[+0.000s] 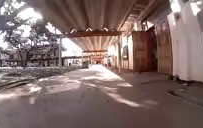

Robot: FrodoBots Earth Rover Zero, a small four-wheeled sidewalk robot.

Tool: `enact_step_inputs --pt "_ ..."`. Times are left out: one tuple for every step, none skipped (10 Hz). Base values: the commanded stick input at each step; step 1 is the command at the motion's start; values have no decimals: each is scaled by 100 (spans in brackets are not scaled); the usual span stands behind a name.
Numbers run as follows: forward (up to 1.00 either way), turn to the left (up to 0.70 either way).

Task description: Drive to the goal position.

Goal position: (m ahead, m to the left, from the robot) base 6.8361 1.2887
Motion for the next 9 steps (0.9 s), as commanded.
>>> enact_step_inputs --pt "50 0" --pt "50 0" --pt "50 0" --pt "50 0" --pt "50 0" --pt "50 0" --pt "50 0" --pt "50 0" --pt "50 0"
